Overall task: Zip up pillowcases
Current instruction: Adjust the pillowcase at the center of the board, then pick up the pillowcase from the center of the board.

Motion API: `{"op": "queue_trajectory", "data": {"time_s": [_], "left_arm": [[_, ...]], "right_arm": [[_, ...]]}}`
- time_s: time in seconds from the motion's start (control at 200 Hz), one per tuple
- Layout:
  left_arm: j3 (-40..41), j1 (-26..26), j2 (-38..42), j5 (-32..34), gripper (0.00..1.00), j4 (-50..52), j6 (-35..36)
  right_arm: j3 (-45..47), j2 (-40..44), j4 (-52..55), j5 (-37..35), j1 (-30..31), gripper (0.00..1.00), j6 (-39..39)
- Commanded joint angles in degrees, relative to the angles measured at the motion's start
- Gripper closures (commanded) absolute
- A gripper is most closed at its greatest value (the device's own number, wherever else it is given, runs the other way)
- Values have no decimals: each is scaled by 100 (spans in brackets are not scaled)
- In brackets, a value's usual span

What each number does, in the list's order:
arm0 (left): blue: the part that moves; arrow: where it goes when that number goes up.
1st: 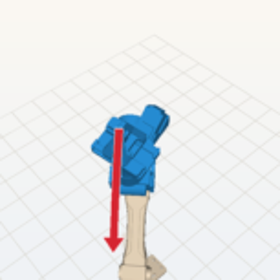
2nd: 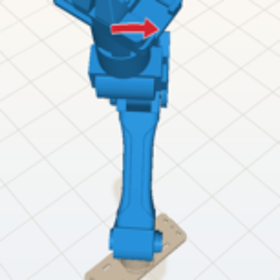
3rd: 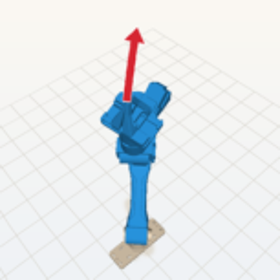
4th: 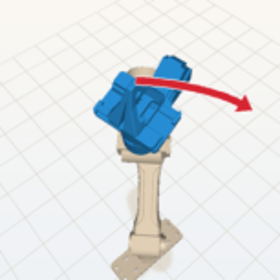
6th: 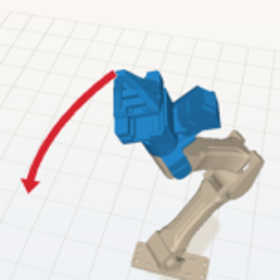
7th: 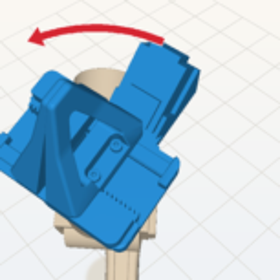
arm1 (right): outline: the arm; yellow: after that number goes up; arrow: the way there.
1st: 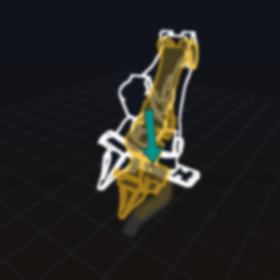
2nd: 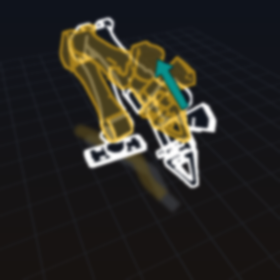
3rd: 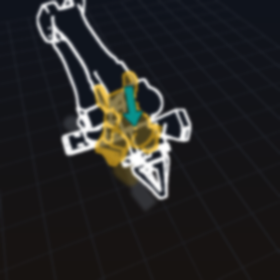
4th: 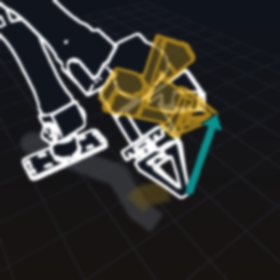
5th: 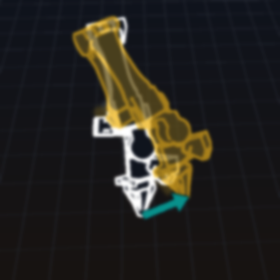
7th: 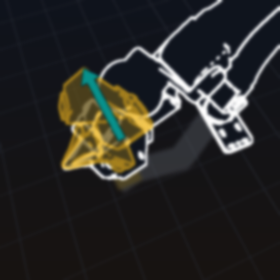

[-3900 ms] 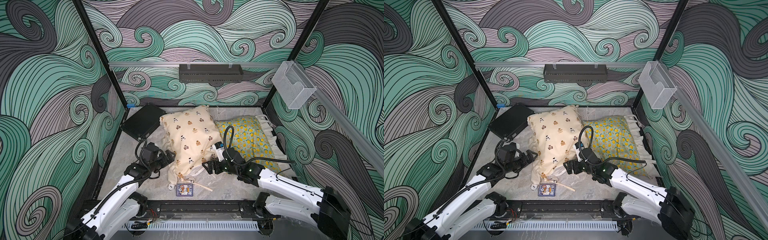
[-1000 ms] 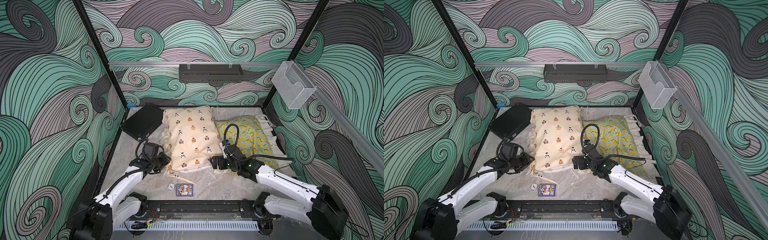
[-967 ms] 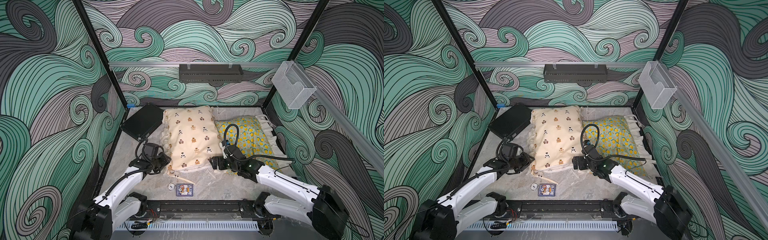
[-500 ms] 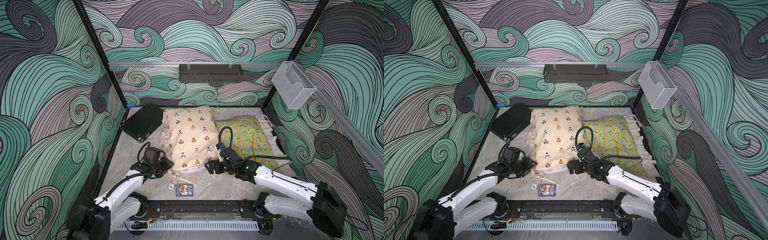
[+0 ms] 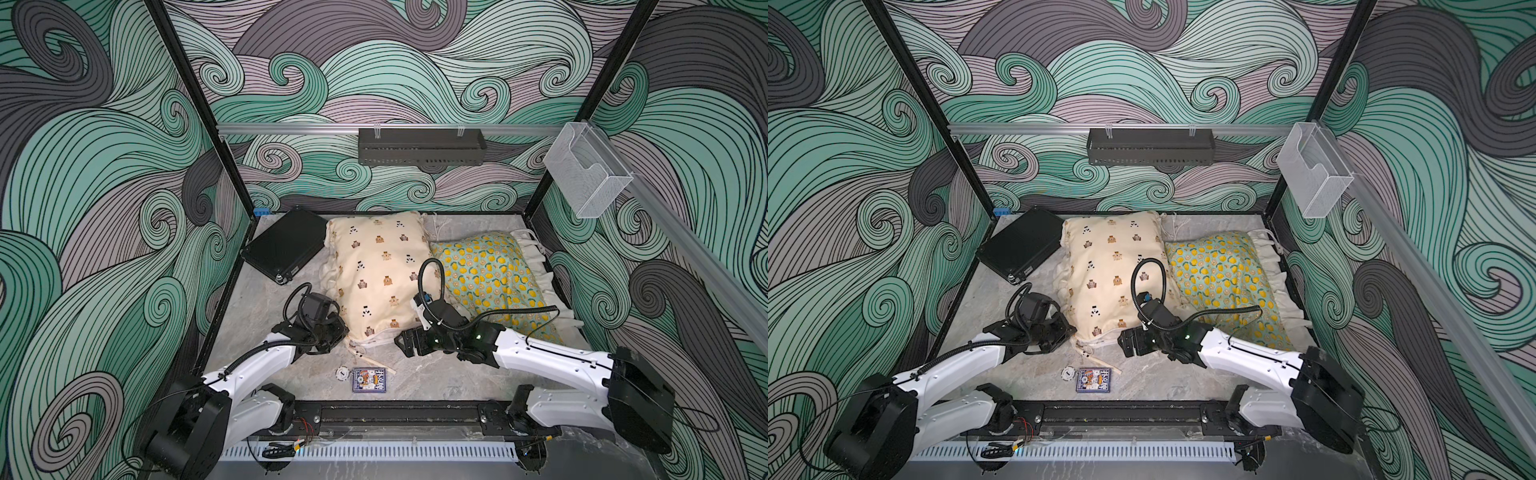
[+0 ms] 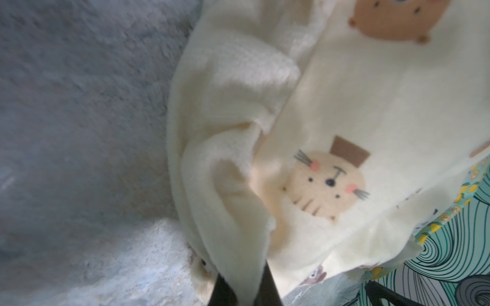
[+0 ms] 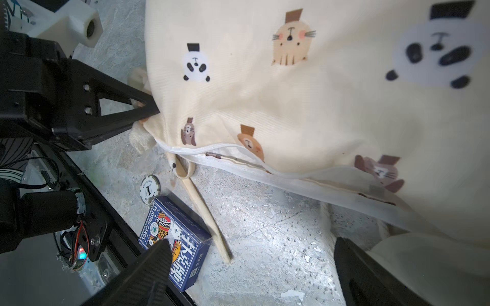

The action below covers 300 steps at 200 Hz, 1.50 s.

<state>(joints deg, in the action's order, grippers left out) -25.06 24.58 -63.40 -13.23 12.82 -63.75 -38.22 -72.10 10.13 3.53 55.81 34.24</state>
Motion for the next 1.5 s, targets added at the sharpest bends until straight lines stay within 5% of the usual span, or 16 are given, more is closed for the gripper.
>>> {"op": "queue_trajectory", "data": {"time_s": [0.0,0.37,0.971,1.241,1.496], "left_arm": [[-287,56,-16,124,96,33,42],[-918,56,293,27,100,1123,272],[-1222,56,593,-431,100,1427,-214],[-1384,56,550,-501,100,1426,-263],[-1411,55,530,-504,100,1356,-235]], "right_arm": [[-241,-101,-124,-5,172,1,49],[-1012,-571,212,-299,789,3,-4],[-1314,-807,-178,-208,1147,50,7],[-1511,-1315,-610,-648,1397,65,-9],[-1630,-1677,-1038,-808,1406,69,31]]}}
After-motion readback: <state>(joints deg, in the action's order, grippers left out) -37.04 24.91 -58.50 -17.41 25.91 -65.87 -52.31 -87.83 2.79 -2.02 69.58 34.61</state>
